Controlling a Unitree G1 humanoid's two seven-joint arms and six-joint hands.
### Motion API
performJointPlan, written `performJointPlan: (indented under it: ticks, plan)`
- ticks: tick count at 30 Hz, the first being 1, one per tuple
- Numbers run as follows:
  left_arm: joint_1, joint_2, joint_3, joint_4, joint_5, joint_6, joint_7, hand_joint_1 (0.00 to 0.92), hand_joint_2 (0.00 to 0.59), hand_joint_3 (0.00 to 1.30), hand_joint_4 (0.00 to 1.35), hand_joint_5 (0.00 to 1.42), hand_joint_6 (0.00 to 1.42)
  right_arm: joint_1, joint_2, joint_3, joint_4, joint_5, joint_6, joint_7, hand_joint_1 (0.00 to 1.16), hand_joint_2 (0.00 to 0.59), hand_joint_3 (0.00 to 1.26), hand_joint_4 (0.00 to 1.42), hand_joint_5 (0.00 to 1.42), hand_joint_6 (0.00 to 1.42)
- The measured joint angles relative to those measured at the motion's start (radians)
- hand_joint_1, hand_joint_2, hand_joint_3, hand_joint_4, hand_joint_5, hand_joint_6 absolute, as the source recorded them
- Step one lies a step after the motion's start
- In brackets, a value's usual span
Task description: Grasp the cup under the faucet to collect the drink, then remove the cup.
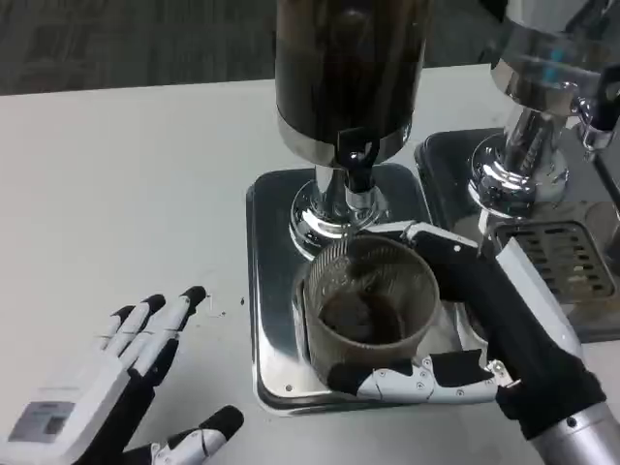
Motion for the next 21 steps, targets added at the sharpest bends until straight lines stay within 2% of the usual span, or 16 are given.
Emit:
performJointPlan:
  ticks: [12, 21]
  plan:
    - [0.022, -0.027, -0.001, -0.037, 0.036, 0.017, 0.006, 0.000, 0.162, 0.00, 0.00, 0.00, 0.00, 0.022, 0.000, 0.006, -0.029, 0.001, 0.028, 0.026, 1.01, 0.110, 0.65, 0.72, 0.76, 1.00]
    - [0.020, -0.028, -0.005, -0.050, 0.056, 0.007, 0.020, 0.000, 0.158, 0.00, 0.00, 0.00, 0.00, 0.023, 0.001, 0.015, -0.029, 0.001, 0.043, 0.036, 1.01, 0.110, 0.65, 0.72, 0.76, 1.00]
